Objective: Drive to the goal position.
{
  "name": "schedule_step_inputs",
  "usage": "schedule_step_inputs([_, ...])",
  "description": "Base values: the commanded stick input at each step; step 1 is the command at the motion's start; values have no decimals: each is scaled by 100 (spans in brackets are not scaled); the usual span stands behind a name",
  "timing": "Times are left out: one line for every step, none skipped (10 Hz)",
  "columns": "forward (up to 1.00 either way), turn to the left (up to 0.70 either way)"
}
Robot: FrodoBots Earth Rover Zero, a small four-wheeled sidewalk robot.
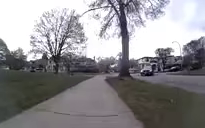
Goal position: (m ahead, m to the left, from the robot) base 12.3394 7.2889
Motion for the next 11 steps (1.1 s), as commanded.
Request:
schedule_step_inputs([100,0])
schedule_step_inputs([55,0])
schedule_step_inputs([0,0])
schedule_step_inputs([0,0])
schedule_step_inputs([0,0])
schedule_step_inputs([0,0])
schedule_step_inputs([0,0])
schedule_step_inputs([0,0])
schedule_step_inputs([0,0])
schedule_step_inputs([0,0])
schedule_step_inputs([0,0])
